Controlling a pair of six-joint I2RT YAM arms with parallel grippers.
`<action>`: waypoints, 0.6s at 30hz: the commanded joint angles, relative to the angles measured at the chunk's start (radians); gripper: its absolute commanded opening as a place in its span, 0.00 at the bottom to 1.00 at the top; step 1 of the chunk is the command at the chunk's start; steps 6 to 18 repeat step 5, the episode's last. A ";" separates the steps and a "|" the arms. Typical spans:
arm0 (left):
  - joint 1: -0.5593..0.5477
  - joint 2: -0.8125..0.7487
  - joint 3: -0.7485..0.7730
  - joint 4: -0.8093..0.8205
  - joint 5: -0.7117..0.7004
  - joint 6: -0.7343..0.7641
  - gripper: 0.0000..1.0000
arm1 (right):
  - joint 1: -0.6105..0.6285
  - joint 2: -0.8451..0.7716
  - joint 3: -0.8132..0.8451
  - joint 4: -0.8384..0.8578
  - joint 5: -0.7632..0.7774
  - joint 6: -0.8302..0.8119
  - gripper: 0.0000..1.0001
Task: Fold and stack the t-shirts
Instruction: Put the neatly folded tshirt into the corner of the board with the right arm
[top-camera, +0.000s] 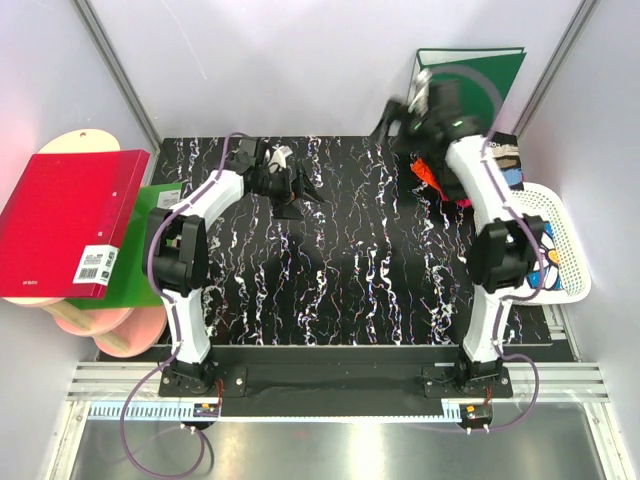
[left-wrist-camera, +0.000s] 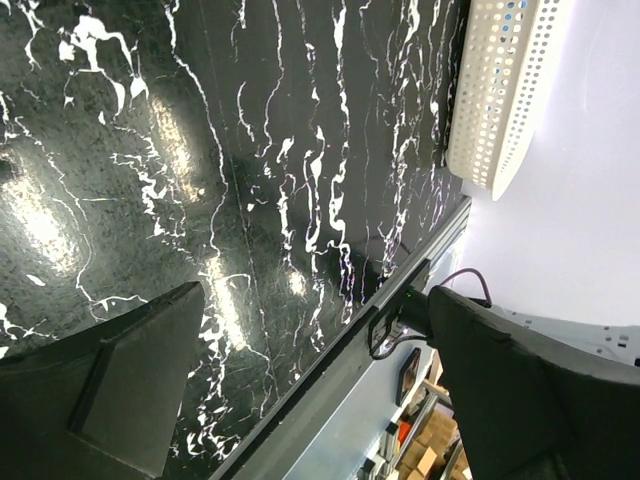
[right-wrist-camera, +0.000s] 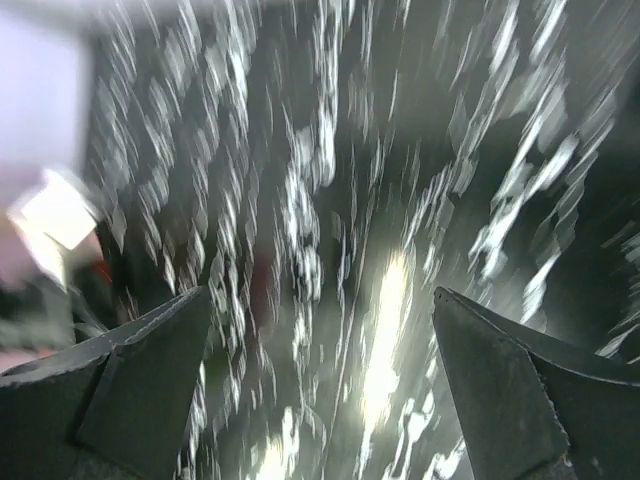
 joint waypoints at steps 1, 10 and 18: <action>-0.003 -0.062 -0.031 0.037 0.010 0.035 0.99 | 0.047 0.029 -0.231 0.015 0.011 0.018 1.00; -0.005 -0.084 -0.063 0.065 0.010 0.043 0.99 | 0.062 0.136 -0.283 -0.085 0.008 0.084 1.00; -0.005 -0.084 -0.063 0.065 0.010 0.043 0.99 | 0.062 0.136 -0.283 -0.085 0.008 0.084 1.00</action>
